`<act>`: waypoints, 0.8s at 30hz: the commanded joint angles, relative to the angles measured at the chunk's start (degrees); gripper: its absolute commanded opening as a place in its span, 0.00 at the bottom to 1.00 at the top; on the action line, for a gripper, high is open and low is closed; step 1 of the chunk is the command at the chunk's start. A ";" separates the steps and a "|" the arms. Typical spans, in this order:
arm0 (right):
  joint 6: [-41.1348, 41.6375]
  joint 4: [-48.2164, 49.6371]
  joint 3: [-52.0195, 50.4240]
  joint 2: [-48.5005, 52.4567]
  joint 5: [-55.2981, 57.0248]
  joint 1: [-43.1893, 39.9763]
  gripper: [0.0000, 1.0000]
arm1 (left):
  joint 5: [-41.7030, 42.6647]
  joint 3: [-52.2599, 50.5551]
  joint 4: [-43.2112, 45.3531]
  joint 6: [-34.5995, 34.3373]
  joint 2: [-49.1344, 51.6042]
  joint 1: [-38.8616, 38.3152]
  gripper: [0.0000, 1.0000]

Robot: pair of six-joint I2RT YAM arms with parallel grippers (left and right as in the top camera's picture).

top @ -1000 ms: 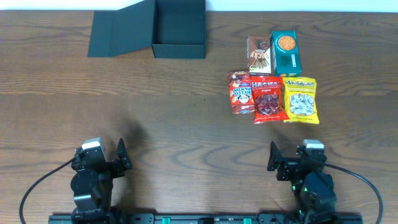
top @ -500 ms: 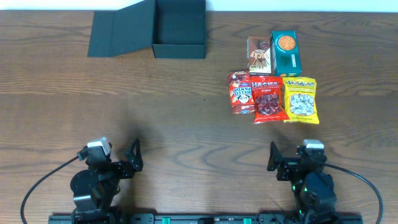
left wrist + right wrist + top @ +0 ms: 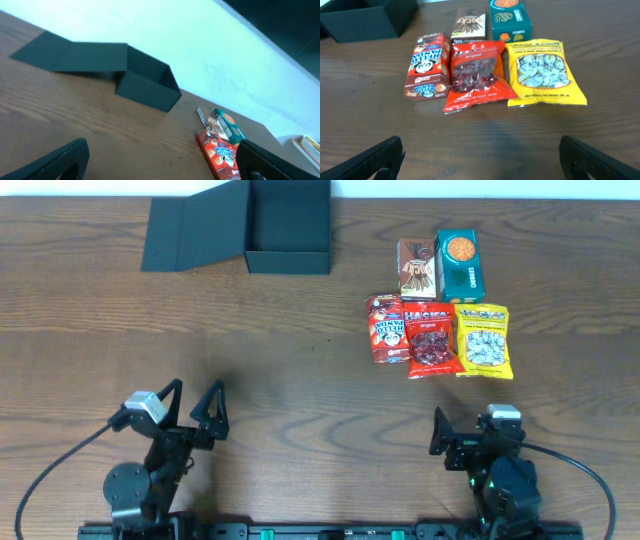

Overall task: Pack container
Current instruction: 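Raise the left gripper and reach toward the black box's open lid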

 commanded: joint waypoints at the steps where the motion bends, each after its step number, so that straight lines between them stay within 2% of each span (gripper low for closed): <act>1: -0.57 -0.04 -0.55 -0.37 -0.02 -0.26 0.99 | 1.14 0.02 2.16 -0.17 6.91 0.35 0.95; 6: -0.57 -0.04 -0.55 -0.37 -0.02 -0.26 0.99 | 2.43 3.02 5.18 1.46 20.65 0.35 0.95; 12: -0.57 -0.04 -0.55 -0.37 -0.02 -0.26 0.99 | 2.58 13.94 5.07 5.90 37.57 0.35 0.95; 17: -0.57 -0.04 -0.55 -0.37 -0.02 -0.26 0.99 | 4.68 26.95 4.57 5.20 54.71 0.28 0.95; 24: -0.57 -0.04 -0.55 -0.37 -0.02 -0.26 0.99 | 7.72 45.16 4.35 0.09 73.99 -3.45 0.95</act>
